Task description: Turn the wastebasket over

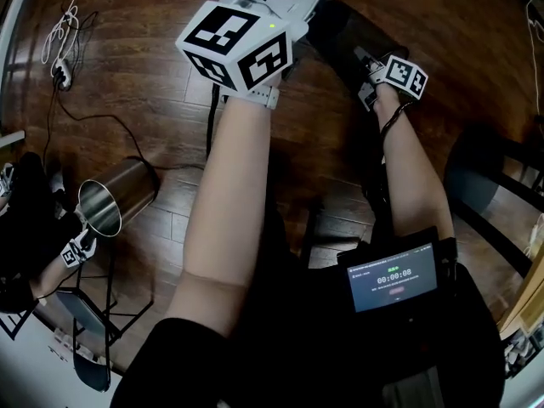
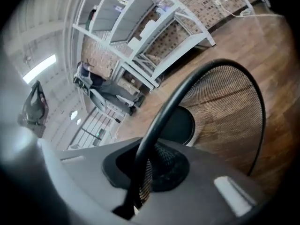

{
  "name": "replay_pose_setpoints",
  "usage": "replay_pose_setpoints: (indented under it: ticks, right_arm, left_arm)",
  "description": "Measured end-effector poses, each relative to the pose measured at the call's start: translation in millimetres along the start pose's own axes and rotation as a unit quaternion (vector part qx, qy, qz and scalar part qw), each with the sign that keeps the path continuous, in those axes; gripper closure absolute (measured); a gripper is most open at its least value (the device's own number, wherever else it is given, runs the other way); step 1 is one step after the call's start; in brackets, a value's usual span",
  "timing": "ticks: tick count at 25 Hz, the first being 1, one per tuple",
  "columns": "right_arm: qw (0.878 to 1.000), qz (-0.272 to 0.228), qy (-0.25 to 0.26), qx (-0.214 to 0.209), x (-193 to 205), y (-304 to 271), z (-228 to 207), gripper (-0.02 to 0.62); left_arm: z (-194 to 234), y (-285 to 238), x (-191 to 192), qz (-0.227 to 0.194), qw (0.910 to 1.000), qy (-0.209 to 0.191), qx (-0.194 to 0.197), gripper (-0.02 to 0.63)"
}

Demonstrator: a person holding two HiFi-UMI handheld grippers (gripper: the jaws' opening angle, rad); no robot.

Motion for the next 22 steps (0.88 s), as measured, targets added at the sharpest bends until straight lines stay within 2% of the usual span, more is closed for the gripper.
replay_pose_setpoints:
  ticks: [2, 4, 6, 7, 9, 11, 14, 15, 18, 19, 20, 21, 22]
  right_arm:
    - [0.998, 0.042, 0.039, 0.029, -4.3, -0.2, 5.9, 0.583]
    - [0.989, 0.091, 0.092, 0.066, -5.8, -6.4, 13.8, 0.584]
    - [0.967, 0.156, 0.163, 0.114, -4.5, -16.5, 21.7, 0.584]
    - [0.95, 0.194, 0.202, 0.141, -1.7, -23.1, 24.4, 0.584]
    - [0.901, 0.267, 0.286, 0.19, 6.7, -38.9, 28.2, 0.583]
    - [0.843, 0.322, 0.368, 0.223, 15.6, -54.9, 35.9, 0.583]
    - [0.768, 0.393, 0.456, 0.22, 37.9, -74.6, 60.5, 0.581]
    - [0.736, 0.411, 0.49, 0.22, 43.5, -81.0, 68.1, 0.58]
    - [0.627, 0.461, 0.585, 0.23, 58.1, -97.1, 75.2, 0.578]
    - [0.598, 0.474, 0.603, 0.232, 63.7, -99.5, 75.7, 0.578]
    - [0.578, 0.484, 0.615, 0.232, 69.0, -100.5, 75.1, 0.578]
    - [0.567, 0.492, 0.619, 0.232, 73.6, -100.5, 72.9, 0.578]
    - [0.563, 0.497, 0.619, 0.23, 77.0, -99.8, 69.7, 0.58]
  left_arm:
    - [-2.3, 1.8, -3.6, -0.002, 1.0, -0.002, 0.001, 0.605]
    - [-3.2, 4.6, -6.7, -0.003, 1.0, -0.005, 0.001, 0.605]
    - [-3.0, 6.9, -9.0, -0.005, 1.0, -0.006, -0.001, 0.606]
    - [-2.5, 8.0, -9.4, -0.006, 1.0, -0.005, -0.002, 0.605]
    - [-0.5, 9.8, -9.8, -0.007, 1.0, -0.003, -0.004, 0.606]
    - [1.6, 10.5, -10.3, -0.009, 0.9999, -0.002, -0.005, 0.605]
    - [1.9, 10.6, -9.3, -0.008, 1.0, 0.0, -0.004, 0.606]
    - [2.0, 10.5, -8.6, -0.007, 1.0, 0.001, -0.003, 0.605]
    - [2.0, 11.1, -8.2, -0.007, 1.0, 0.002, -0.004, 0.606]
    - [1.5, 11.2, -9.0, -0.008, 1.0, 0.001, -0.004, 0.605]
    - [0.8, 11.3, -9.9, -0.008, 1.0, 0.0, -0.003, 0.606]
    - [0.4, 11.5, -10.5, -0.008, 1.0, -0.002, -0.002, 0.606]
    - [0.6, 11.9, -10.6, -0.007, 1.0, -0.003, -0.002, 0.606]
Point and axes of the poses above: the fingertips, and each gripper's own axes: y backward along the fingers, z to its left, x out of its underside, the point moved 10 cm from there along y, backward along the fingers, and after that the axes turned 14 degrees about z, right-handed, at the moved point
